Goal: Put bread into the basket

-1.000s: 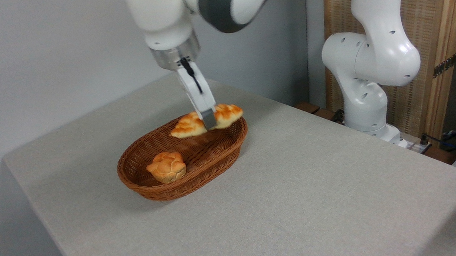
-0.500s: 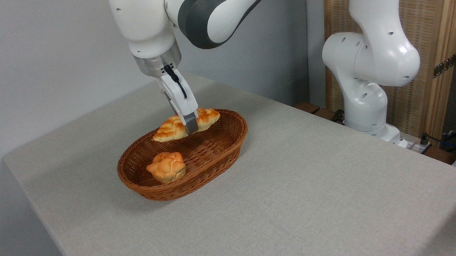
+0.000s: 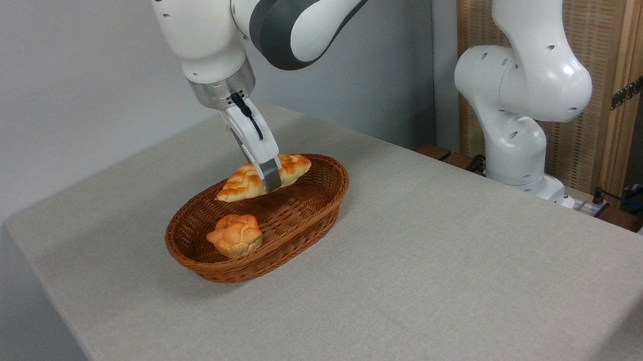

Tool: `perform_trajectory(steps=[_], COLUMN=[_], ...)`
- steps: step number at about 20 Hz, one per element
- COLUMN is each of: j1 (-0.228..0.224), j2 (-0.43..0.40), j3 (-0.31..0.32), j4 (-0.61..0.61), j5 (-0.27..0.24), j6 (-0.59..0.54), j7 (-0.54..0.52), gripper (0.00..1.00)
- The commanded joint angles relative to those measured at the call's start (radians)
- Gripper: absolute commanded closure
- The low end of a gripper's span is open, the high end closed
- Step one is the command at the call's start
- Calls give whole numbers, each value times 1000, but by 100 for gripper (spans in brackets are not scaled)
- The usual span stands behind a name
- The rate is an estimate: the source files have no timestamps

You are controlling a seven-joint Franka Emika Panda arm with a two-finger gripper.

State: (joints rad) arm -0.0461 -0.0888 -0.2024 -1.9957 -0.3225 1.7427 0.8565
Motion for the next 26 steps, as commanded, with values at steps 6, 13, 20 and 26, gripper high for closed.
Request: perform_trajectory(steps=[6, 13, 20, 26], j1=[-12, -1, -4, -9], j2=[-6, -16, 105, 113], j3=[12, 24, 138, 163], j4=[11, 113, 432, 454], j5=[14, 130, 240, 324], j6=[-9, -55, -118, -86], j7=[-11, -39, -260, -251], gripper=[0, 0, 0, 0])
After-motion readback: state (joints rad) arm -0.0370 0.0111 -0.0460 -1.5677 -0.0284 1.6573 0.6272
